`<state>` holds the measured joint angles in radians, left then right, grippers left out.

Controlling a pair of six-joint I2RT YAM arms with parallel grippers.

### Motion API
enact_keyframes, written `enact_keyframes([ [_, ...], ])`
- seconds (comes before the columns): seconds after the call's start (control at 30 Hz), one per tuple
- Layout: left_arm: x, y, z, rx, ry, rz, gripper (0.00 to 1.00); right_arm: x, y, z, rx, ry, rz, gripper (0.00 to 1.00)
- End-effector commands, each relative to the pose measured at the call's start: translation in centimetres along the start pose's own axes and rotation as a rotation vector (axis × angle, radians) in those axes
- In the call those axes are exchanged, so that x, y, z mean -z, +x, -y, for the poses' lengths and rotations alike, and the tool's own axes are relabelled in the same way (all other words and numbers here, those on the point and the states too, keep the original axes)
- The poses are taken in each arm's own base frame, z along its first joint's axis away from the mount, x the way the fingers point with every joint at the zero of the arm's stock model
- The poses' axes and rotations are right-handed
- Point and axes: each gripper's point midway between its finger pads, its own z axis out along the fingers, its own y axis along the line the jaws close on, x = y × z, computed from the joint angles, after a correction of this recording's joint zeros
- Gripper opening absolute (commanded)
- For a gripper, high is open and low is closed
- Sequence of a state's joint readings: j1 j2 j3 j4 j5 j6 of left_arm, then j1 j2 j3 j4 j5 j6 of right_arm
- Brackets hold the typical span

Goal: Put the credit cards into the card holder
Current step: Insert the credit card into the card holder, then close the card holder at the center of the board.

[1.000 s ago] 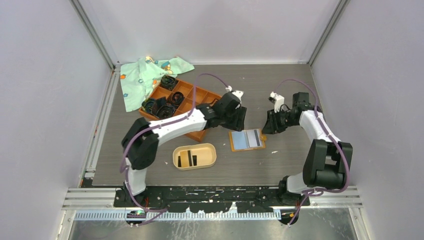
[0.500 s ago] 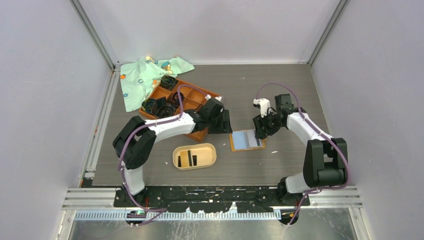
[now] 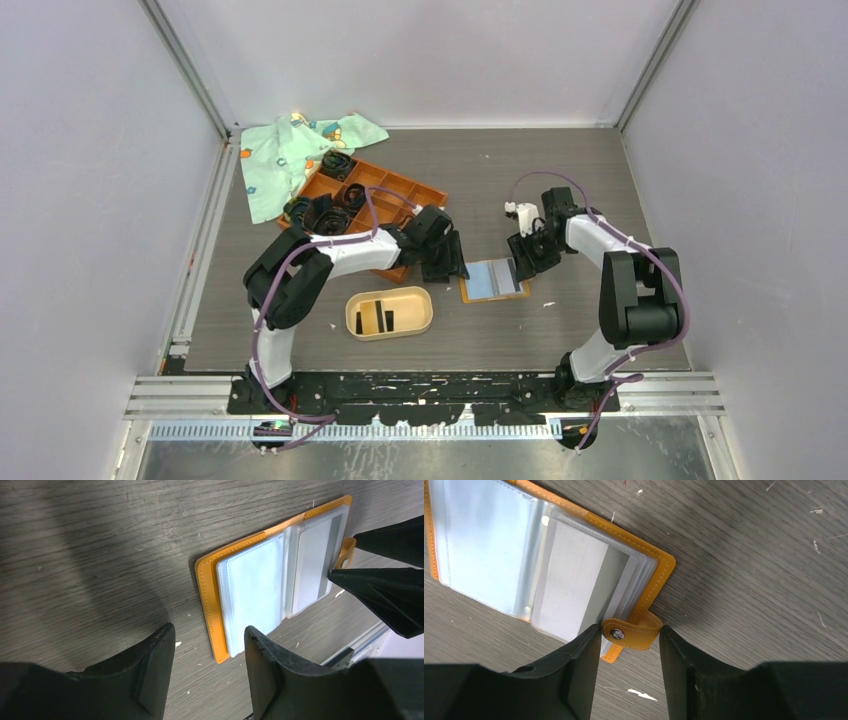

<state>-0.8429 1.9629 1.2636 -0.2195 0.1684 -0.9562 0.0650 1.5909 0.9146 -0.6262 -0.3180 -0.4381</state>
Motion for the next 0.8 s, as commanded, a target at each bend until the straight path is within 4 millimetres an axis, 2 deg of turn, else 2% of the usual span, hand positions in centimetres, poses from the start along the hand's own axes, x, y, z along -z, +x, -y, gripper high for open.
enact_keyframes([
  [0.0, -0.7, 0.6, 0.9, 0.033, 0.043, -0.041, 0.55, 0.1, -0.1, 1.0, -0.022, 0.02, -0.039, 0.49],
  [0.2, -1.1, 1.3, 0.8, 0.062, 0.052, -0.069, 0.54, -0.2, 1.1, 1.2, -0.059, -0.014, -0.096, 0.4],
  [0.5, -1.8, 1.1, 2.5, 0.087, 0.149, -0.074, 0.51, -0.6, 1.8, 0.9, -0.076, -0.042, -0.137, 0.39],
  [0.77, -0.8, -0.5, 7.1, 0.085, 0.384, -0.021, 0.43, -0.7, 1.9, 0.7, -0.081, -0.062, -0.147, 0.39],
])
